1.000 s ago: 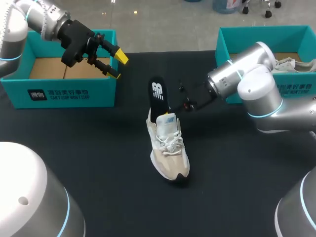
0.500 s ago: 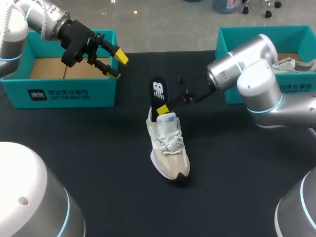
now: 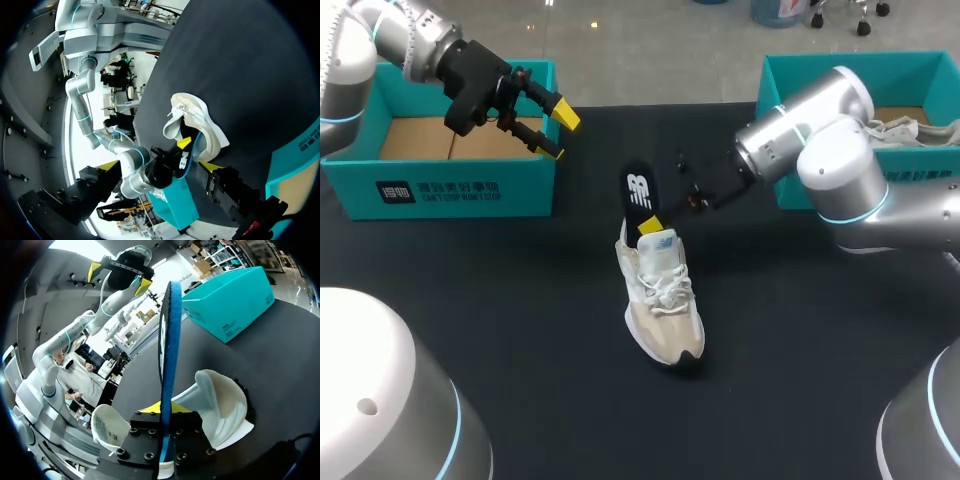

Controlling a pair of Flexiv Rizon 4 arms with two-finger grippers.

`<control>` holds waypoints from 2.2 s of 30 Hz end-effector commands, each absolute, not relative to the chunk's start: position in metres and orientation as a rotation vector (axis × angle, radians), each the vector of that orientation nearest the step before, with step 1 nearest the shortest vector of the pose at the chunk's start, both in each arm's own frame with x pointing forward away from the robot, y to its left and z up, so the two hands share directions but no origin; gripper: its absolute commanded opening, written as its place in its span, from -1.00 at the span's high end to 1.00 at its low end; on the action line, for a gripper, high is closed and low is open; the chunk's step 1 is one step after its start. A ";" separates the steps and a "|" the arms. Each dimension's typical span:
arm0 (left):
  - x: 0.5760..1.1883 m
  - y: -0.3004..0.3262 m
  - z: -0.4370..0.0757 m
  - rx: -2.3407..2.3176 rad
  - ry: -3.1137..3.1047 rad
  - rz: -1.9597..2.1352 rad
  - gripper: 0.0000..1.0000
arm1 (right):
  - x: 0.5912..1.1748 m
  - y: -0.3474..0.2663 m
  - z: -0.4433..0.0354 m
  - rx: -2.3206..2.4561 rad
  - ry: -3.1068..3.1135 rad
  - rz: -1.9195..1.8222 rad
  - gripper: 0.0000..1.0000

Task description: Take the shoe out of the shoebox, open the shoe tongue, remove and reinsert the insole, then place the shoe into the shoebox

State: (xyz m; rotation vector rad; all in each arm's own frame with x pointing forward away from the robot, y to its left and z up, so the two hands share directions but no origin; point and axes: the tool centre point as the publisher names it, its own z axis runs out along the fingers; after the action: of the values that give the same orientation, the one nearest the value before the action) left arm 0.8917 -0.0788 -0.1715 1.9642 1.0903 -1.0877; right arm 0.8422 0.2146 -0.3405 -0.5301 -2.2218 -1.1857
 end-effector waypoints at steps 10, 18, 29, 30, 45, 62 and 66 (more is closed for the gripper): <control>0.891 -0.078 -0.171 1.968 1.090 -1.085 -1.00 | 0.828 0.215 -0.346 -0.549 -2.223 -1.155 0.44; 0.891 -0.078 -0.171 1.968 1.090 -1.085 -1.00 | 0.843 0.219 -0.332 -0.514 -2.255 -1.177 0.23; 0.891 -0.078 -0.171 1.968 1.090 -1.085 -1.00 | 0.853 0.221 -0.335 -0.504 -2.246 -1.188 1.00; 0.891 -0.078 -0.171 1.968 1.090 -1.085 -1.00 | 0.852 0.221 -0.337 -0.506 -2.244 -1.184 1.00; 0.891 -0.078 -0.171 1.968 1.090 -1.085 -1.00 | 0.828 0.219 -0.348 -0.517 -2.198 -1.131 1.00; 0.891 -0.078 -0.171 1.968 1.090 -1.085 -1.00 | 0.853 0.228 -0.334 -0.467 -2.250 -1.149 0.64; 0.891 -0.078 -0.171 1.968 1.090 -1.085 -1.00 | 0.852 0.229 -0.338 -0.463 -2.239 -1.141 1.00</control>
State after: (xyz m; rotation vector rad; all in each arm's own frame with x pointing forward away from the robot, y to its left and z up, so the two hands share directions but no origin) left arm 0.8917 -0.0788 -0.1715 1.9642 1.0903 -1.0877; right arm 0.8479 0.2248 -0.3334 -0.4695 -2.2459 -1.1477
